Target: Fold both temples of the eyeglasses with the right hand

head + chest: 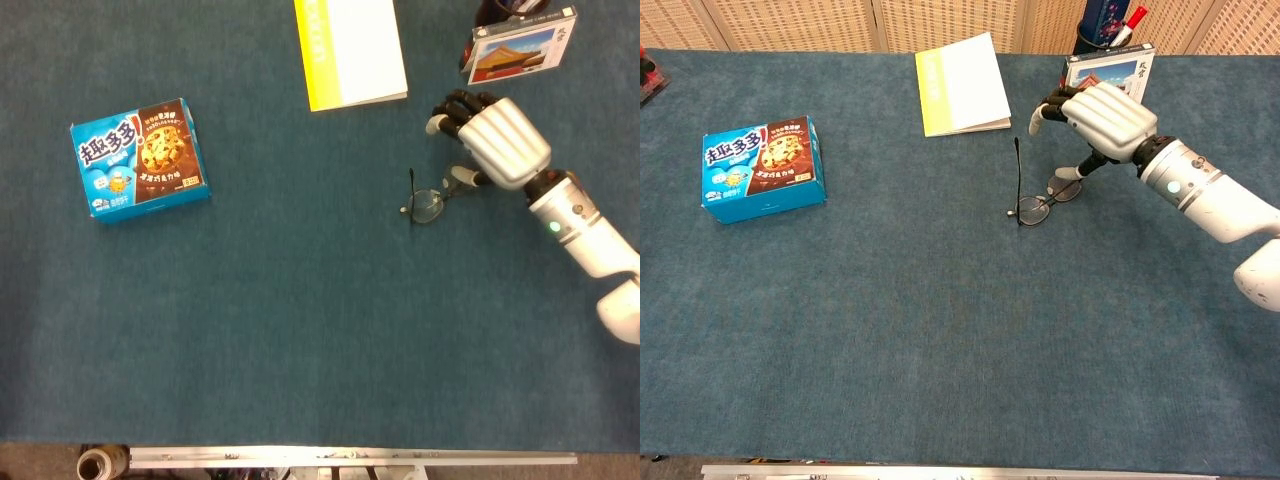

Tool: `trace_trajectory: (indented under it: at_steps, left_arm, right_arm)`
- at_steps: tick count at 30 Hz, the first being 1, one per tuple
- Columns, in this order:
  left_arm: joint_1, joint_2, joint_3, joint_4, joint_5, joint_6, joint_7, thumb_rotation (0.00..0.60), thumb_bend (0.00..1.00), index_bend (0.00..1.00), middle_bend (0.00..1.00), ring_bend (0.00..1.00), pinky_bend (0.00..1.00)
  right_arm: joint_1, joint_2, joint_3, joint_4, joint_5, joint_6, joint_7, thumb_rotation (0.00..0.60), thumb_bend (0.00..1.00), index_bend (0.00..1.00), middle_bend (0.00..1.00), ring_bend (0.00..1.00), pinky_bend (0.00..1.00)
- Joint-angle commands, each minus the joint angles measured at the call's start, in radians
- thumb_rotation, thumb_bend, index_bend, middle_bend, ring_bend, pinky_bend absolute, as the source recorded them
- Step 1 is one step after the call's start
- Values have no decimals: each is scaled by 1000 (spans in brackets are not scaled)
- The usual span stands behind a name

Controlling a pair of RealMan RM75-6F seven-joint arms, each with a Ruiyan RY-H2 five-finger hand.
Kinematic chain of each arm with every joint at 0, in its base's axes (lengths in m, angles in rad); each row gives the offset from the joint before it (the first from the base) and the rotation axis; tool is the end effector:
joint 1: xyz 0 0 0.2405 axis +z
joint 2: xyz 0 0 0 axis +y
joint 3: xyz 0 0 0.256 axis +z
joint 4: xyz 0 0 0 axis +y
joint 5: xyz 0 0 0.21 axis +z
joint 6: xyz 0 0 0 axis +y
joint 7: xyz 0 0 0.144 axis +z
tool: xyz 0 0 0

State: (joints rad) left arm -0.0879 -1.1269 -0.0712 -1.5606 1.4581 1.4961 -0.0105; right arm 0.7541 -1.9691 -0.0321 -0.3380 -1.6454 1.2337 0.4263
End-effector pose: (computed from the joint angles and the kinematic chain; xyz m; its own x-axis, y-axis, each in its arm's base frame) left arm -0.3228 0.1871 0.1688 0.4202 -0.0352 0.9068 0.9073 0.0334 -0.4191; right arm -0.2143 -0.3829 -0.0433 0.5172 0.0030 0.8558 -0.6914 -0.5879 0.4199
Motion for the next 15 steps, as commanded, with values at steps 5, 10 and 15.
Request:
trace_trajectory:
  at_steps: [5, 10, 15]
  left_arm:
    - [-1, -2, 3, -3, 4, -1, 11, 600, 288, 516, 430, 283, 394]
    - [-2, -5, 4, -3, 2, -5, 21, 600, 288, 516, 430, 283, 394]
    - [-2, -6, 4, -5, 1, -6, 27, 600, 288, 516, 430, 283, 394]
  right_arm:
    - [13, 79, 21, -120, -10, 102, -65, 600, 106, 391, 331, 222, 404]
    - [17, 145, 41, -252, -15, 160, -128, 600, 107, 391, 331, 222, 405]
    - [23, 218, 56, -409, -29, 194, -214, 600, 107, 391, 331, 222, 404]
